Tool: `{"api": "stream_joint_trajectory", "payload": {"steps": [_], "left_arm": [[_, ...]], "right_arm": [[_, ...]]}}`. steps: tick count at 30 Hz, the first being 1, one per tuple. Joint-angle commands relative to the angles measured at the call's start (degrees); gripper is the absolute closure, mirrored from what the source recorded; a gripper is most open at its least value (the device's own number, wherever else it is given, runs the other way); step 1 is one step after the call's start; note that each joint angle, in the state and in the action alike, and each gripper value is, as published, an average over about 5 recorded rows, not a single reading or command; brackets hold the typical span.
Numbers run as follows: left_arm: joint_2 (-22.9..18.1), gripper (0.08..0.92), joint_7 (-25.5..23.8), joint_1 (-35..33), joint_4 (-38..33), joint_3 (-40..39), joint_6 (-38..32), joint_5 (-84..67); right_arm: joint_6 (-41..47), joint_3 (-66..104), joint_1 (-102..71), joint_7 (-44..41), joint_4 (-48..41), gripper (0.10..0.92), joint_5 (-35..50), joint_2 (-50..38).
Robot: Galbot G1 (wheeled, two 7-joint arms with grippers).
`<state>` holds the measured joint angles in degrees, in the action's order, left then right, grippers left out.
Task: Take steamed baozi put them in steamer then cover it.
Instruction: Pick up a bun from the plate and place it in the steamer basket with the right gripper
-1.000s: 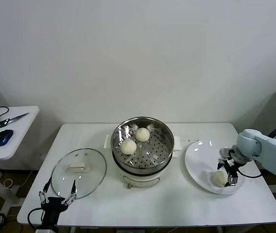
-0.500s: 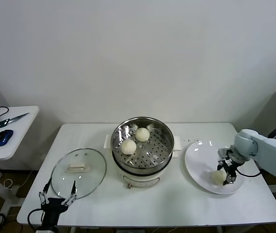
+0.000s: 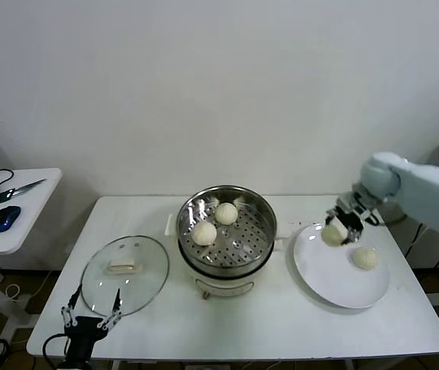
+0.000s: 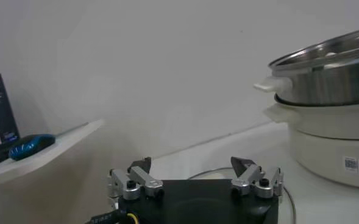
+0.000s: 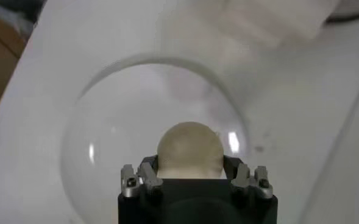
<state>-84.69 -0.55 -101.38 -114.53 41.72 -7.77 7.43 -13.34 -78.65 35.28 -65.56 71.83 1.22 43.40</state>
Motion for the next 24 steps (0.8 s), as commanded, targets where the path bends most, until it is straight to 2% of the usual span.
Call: {"api": "stream_joint_trajectory", "payload": {"steps": [1, 12, 19, 24], "left_arm": [[-0.1, 0.177, 0.1, -0.3, 0.1, -0.1, -0.2, 0.0], [0.0, 0.177, -0.1, -0.3, -0.1, -0.7, 0.7, -4.3], [0.4, 0.177, -0.1, -0.4, -0.7, -0.8, 1.0, -4.9], [0.7, 0.177, 0.0, -1.1, -0.8, -0.6, 0.9, -5.6]], "right_arm": [[-18.2, -4.3, 18.0, -2.4, 4.4, 0.346, -0.4, 13.9], [-19.0, 1.3, 6.6, -1.3, 6.3, 0.346, -6.2, 28.2], [-21.2, 1.0, -0.5, -1.2, 8.0, 0.345, -13.0, 30.2], [-21.3, 0.5, -4.1, -0.9, 8.2, 0.341, -14.4, 30.3]]}}
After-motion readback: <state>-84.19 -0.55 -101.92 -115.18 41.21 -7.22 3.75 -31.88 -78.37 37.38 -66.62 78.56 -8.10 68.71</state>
